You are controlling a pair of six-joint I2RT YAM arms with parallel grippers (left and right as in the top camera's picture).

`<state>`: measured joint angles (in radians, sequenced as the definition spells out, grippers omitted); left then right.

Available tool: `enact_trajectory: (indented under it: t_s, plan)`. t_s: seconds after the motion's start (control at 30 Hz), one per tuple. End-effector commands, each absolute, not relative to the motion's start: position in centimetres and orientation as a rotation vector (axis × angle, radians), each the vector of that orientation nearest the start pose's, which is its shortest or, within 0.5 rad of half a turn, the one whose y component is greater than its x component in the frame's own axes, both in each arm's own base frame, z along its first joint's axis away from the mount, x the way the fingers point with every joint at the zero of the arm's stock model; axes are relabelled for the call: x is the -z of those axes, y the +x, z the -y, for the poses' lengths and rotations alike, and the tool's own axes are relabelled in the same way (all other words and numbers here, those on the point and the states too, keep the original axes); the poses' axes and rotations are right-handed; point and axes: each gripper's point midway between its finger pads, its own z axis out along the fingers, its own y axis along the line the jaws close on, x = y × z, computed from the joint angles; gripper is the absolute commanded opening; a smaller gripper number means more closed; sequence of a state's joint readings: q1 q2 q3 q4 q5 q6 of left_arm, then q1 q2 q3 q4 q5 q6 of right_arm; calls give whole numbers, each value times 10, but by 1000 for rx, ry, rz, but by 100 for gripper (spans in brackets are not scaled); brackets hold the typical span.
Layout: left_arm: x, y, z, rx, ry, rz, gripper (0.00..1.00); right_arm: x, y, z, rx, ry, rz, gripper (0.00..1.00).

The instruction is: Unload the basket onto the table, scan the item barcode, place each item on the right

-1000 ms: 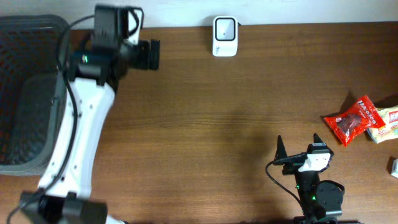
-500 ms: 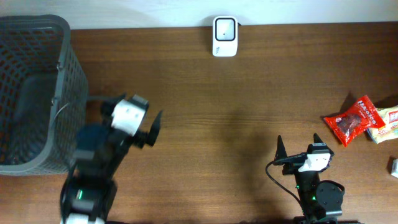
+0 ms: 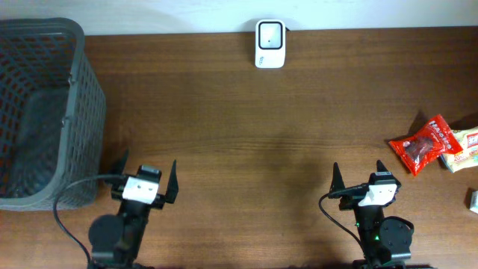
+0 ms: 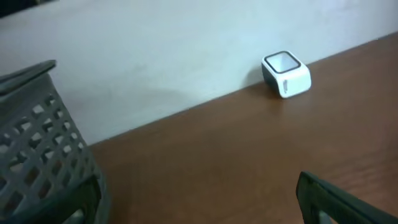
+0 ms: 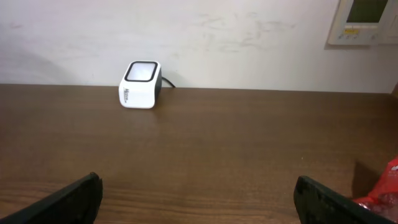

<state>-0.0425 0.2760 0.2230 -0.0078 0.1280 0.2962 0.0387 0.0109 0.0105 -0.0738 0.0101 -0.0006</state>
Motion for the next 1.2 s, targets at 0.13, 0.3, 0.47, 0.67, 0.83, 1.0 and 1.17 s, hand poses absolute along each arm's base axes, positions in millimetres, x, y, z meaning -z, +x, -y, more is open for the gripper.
enact_trajectory:
  t_s: [0.13, 0.3, 0.47, 0.67, 0.83, 1.0, 1.17]
  plan:
    - [-201, 249, 27, -121, 358, -1430, 99, -155, 246, -5, -12, -16, -1650, 98]
    - [-207, 246, 19, -152, 332, -1412, 99, -155, 246, -5, -12, -16, -1650, 98]
    - [-203, 245, -4, -163, 151, -1455, 99, -155, 246, -5, -12, -16, -1650, 98]
    - [-185, 246, -17, -130, 13, -1535, 99, -155, 246, -5, -12, -16, -1650, 98]
    - [-163, 244, -30, -122, -115, -1619, 99, -155, 246, -5, -12, -16, -1650, 98]
    - [-159, 244, -31, -129, -121, -1637, 99, -155, 246, -5, -12, -16, -1650, 98]
    - [-159, 244, -31, -128, -120, -1637, 99, -155, 246, -5, -12, -16, -1650, 98]
